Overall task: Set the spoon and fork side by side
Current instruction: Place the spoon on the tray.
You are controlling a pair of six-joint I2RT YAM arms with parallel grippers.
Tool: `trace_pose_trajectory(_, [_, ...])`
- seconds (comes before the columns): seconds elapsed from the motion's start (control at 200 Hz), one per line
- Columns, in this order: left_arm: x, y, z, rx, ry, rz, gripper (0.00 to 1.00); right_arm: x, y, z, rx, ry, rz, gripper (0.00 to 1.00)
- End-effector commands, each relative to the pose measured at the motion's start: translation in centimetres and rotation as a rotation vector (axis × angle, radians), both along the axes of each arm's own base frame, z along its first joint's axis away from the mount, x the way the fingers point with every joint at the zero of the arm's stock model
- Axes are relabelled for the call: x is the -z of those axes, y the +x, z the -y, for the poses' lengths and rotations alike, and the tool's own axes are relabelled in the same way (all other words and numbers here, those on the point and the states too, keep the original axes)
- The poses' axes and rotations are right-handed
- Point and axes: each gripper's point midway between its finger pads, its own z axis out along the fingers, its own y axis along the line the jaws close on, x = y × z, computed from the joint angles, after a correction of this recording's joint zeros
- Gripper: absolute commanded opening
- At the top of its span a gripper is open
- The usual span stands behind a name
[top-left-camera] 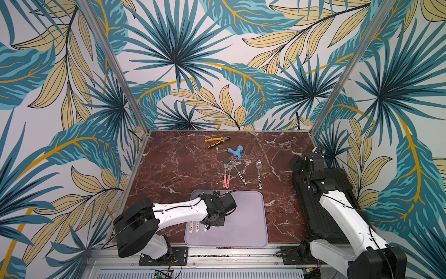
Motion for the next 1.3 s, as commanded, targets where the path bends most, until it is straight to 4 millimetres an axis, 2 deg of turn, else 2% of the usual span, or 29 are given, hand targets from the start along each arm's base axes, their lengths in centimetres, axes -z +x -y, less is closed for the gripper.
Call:
trace_pose_trajectory(0.0, [1.0, -0.6, -0.9, 0.013, 0.037, -0.018, 0.11, 0.0, -0.4, 0.1, 0.007, 0.004, -0.006, 1.00])
trace_pose_trajectory(0.376, [1.4, -2.0, -1.4, 0.026, 0.054, -0.066, 0.12, -0.1, -0.4, 0.1, 0.010, 0.001, -0.007, 1.00])
trace_pose_trajectory(0.701, [1.3, -2.1, -2.1, 0.011, 0.078, -0.063, 0.13, -0.1, -0.4, 0.2, 0.011, 0.000, -0.006, 1.00])
trace_pose_trajectory(1.051, [1.5, -2.0, -2.0, 0.006, 0.081, -0.064, 0.23, -0.1, -0.4, 0.2, 0.011, 0.000, -0.007, 1.00])
trace_pose_trajectory(1.292, [0.8, -1.8, -1.7, 0.009, 0.074, -0.056, 0.29, -0.1, -0.4, 0.2, 0.011, 0.000, -0.005, 0.99])
